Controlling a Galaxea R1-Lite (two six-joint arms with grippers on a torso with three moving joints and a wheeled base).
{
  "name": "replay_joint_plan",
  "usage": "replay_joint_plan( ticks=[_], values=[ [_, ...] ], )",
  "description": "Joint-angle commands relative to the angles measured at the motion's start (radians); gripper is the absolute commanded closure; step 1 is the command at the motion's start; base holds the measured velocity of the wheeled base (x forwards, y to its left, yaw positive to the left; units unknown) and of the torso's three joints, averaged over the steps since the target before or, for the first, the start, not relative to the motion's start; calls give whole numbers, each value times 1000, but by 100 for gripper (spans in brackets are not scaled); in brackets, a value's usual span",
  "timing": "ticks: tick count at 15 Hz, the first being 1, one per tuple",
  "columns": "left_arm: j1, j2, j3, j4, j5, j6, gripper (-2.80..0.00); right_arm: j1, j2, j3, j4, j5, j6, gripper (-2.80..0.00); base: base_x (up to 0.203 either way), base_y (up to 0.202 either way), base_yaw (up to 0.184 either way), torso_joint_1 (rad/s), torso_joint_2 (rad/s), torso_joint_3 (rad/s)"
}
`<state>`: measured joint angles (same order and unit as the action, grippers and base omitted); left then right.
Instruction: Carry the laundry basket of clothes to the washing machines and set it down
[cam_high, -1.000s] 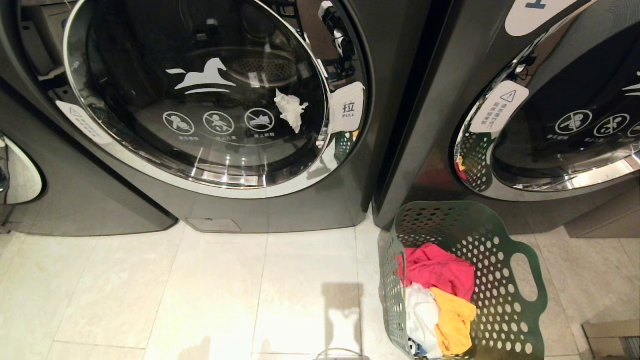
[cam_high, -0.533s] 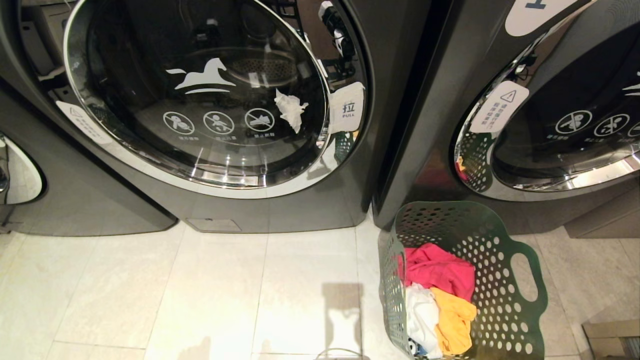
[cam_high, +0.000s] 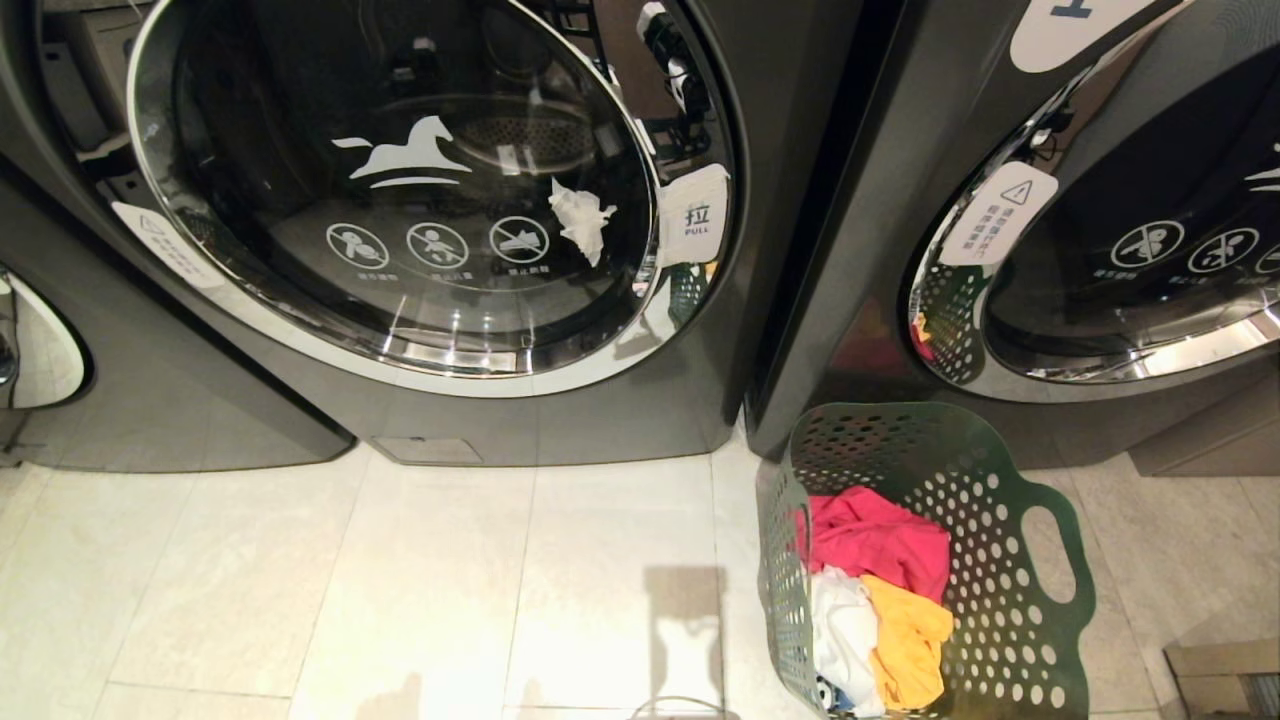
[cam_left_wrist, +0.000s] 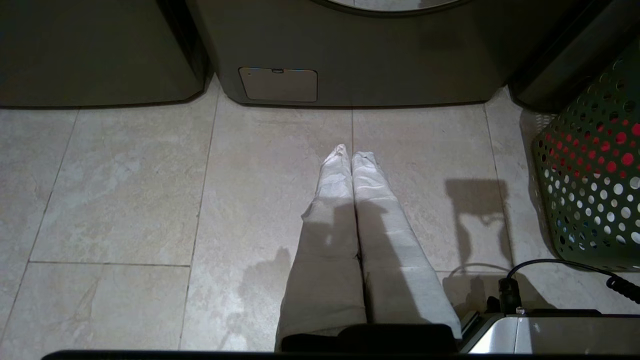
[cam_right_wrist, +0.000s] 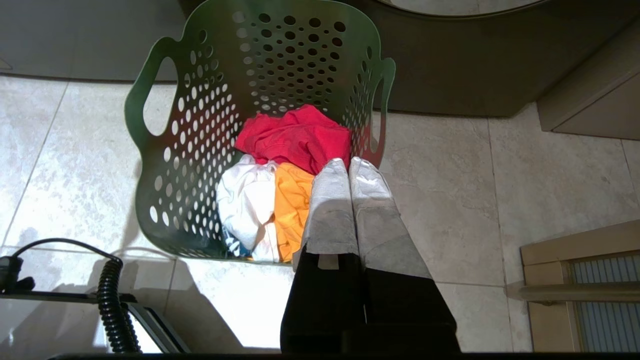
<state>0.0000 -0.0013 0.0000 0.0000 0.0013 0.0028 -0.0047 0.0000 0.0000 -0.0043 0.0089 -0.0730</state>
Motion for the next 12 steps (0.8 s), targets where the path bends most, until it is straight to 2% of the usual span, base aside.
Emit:
replay_joint_plan(
  ticks=[1,12],
  values=[
    [0,1,0,0,0,0,0,0,2,0,0,0,-1,0,0,0,0,0,0,0],
    [0,1,0,0,0,0,0,0,2,0,0,0,-1,0,0,0,0,0,0,0]
  ],
)
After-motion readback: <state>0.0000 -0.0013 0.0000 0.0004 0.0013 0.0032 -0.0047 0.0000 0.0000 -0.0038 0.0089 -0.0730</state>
